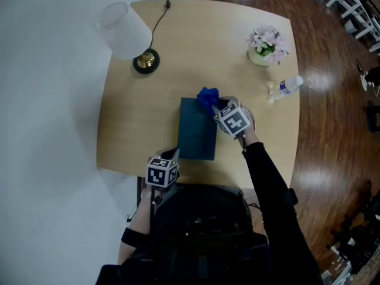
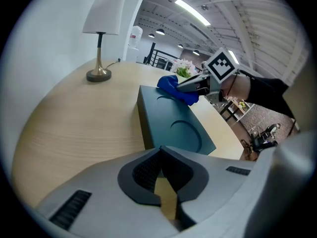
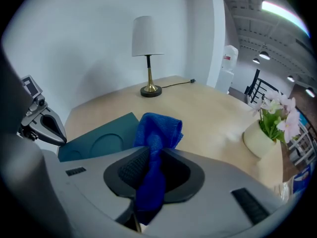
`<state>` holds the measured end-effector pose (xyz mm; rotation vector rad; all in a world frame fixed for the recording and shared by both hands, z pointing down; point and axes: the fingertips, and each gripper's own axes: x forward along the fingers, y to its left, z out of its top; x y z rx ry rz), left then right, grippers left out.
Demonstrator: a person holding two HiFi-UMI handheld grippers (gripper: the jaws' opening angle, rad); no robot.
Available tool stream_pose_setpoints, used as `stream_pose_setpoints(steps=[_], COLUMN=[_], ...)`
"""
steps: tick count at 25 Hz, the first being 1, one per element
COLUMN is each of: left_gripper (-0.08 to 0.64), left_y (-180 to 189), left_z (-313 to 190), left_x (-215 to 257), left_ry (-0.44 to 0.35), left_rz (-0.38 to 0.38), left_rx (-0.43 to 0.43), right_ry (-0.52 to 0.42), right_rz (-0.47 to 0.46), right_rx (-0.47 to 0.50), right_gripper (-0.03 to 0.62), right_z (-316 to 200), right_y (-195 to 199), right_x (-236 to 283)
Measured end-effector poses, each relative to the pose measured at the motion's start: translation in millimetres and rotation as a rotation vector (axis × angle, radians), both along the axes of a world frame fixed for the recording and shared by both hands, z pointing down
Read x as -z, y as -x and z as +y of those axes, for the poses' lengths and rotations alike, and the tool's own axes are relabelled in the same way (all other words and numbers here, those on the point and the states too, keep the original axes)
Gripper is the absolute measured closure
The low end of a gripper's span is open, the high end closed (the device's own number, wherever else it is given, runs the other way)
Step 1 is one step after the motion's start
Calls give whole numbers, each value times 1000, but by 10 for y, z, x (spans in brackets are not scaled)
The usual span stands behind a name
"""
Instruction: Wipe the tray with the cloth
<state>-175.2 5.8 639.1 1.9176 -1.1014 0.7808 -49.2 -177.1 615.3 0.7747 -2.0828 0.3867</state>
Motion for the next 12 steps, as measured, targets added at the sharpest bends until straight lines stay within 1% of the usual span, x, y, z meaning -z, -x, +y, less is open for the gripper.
stream_pose_setpoints(steps=[2, 5, 9, 12], left_gripper=[557, 556, 555, 555], left_y=[-4, -20, -26, -9], left_z=[-3, -4, -18, -30], left_x=[-8, -23, -22, -29], left_ry=[4, 8, 4, 9], left_rz=[-6, -19, -32, -11], left_rx=[-2, -9, -24, -17], right_ry=[12, 36, 81, 137], right_rz=[-6, -34, -66, -75], right_rx=[1, 33, 100, 150], right_gripper=[511, 511, 511, 511], right_z=[40, 249, 842, 1370], right_y=[-4, 28, 121, 178], right_x=[-4, 14, 23, -19])
